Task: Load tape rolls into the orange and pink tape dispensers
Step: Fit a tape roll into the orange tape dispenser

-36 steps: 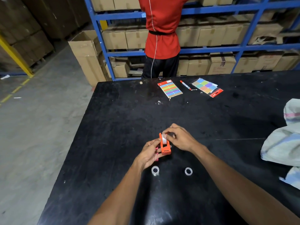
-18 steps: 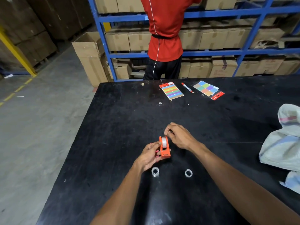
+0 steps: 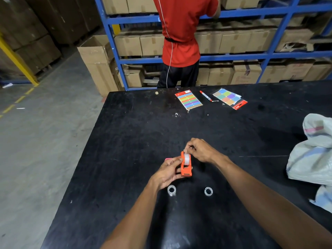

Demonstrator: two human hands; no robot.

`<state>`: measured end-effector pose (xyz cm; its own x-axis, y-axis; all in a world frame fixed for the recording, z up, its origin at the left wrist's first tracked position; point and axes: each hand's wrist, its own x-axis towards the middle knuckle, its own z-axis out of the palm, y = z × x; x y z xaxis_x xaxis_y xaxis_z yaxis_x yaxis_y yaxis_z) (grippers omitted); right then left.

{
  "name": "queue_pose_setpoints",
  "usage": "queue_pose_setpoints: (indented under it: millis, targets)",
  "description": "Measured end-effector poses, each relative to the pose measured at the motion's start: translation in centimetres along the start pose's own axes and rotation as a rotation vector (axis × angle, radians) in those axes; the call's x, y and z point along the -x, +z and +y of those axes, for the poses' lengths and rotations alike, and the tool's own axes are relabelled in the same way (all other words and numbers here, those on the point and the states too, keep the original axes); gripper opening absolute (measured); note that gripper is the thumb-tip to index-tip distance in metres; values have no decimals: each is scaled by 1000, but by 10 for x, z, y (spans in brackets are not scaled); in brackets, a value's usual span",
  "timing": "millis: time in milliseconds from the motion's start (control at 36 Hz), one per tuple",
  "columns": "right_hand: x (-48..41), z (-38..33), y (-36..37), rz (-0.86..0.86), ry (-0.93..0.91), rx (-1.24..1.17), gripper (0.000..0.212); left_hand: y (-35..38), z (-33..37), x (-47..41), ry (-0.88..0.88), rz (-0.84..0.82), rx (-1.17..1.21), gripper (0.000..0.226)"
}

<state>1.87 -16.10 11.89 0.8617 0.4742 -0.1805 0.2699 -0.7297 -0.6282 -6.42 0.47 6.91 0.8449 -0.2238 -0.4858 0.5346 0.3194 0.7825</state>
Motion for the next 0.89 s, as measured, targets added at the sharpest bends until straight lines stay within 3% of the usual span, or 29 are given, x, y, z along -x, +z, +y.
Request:
queue_pose_setpoints:
  millis: [139,639,889]
  targets:
    - [0,-7,-1,63,-20,-35,19,-2,1,-3,-3,40,18,27]
    - [45,-16,21,-16,-93,47,25,-10,18,-12,41,130,29,27]
    - [54,-4,41,130,-127,194,21,-3,18,-21,33,135,-10,27]
